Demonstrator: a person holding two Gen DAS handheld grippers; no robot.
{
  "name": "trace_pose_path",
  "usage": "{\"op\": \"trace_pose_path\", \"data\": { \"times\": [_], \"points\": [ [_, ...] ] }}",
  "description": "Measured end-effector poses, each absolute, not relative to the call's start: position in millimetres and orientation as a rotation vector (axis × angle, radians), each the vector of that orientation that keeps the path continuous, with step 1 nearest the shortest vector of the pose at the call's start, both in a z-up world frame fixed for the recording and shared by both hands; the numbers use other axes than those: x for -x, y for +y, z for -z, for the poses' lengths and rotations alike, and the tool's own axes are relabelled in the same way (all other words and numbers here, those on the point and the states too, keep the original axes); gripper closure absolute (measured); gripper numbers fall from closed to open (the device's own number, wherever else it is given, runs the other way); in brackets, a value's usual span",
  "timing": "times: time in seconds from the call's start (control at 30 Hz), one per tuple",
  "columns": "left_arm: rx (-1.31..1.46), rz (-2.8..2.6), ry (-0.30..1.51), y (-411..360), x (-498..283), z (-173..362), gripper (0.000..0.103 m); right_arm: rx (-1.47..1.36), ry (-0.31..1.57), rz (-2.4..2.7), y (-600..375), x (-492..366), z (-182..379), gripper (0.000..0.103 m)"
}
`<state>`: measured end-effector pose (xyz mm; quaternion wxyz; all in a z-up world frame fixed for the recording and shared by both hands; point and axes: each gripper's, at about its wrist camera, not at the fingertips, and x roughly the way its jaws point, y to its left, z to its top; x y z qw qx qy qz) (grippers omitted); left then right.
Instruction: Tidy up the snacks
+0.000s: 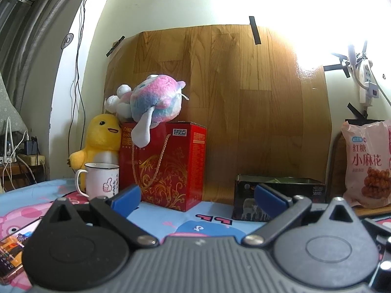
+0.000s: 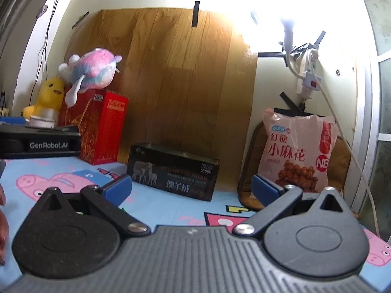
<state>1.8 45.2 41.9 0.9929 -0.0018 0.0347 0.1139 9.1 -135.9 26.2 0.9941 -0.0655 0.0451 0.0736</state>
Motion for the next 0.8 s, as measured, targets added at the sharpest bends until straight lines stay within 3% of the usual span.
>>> {"op": "trace_pose_path", "data": {
  "times": [0.8],
  "points": [
    [0.025,-0.178,0.177,53.5,-15.3,-39.8,0.000,0.081,0.148,-0.125,-145.0,-20.5,-24.4,0.000]
  ]
}}
